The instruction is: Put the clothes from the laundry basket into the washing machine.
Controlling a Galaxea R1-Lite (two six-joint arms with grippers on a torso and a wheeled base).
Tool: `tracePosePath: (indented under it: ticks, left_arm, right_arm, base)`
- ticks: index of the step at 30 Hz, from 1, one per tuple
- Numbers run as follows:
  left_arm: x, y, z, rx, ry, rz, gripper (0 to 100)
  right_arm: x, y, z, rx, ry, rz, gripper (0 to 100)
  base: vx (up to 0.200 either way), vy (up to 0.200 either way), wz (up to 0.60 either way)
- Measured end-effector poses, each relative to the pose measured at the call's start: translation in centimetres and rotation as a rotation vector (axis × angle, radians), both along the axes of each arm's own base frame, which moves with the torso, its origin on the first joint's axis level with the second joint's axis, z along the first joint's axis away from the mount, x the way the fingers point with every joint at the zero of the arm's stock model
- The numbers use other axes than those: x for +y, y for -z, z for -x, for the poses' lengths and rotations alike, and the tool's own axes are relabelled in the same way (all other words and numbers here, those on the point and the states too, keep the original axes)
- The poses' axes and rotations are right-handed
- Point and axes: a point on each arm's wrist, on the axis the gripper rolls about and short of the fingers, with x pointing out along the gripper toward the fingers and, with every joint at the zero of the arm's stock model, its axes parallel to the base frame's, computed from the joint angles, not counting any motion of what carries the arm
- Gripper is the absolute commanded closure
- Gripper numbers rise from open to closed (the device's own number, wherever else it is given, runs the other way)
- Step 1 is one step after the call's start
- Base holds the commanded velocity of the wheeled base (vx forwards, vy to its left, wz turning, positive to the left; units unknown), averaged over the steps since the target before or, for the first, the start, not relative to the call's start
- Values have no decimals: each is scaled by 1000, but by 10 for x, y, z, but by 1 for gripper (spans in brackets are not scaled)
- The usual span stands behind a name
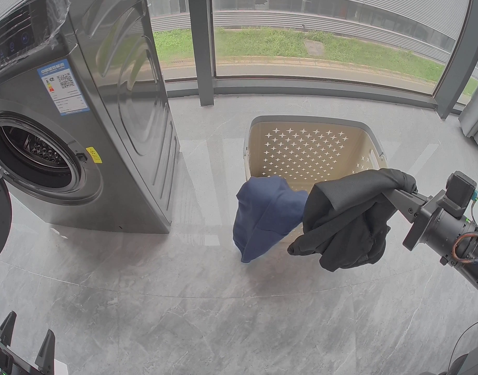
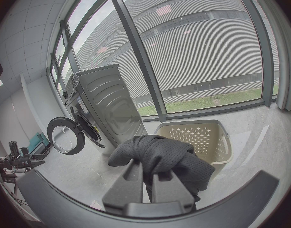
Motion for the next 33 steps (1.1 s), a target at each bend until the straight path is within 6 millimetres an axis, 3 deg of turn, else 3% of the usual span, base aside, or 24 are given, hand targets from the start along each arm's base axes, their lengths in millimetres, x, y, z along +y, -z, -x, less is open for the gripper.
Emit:
tracePosePath:
  ticks: [33]
  left_arm:
    - [0,0,0,-1,0,0,0]
  right_arm:
    - [1,-1,0,-5,7,-2,100]
  base:
    - [0,200,0]
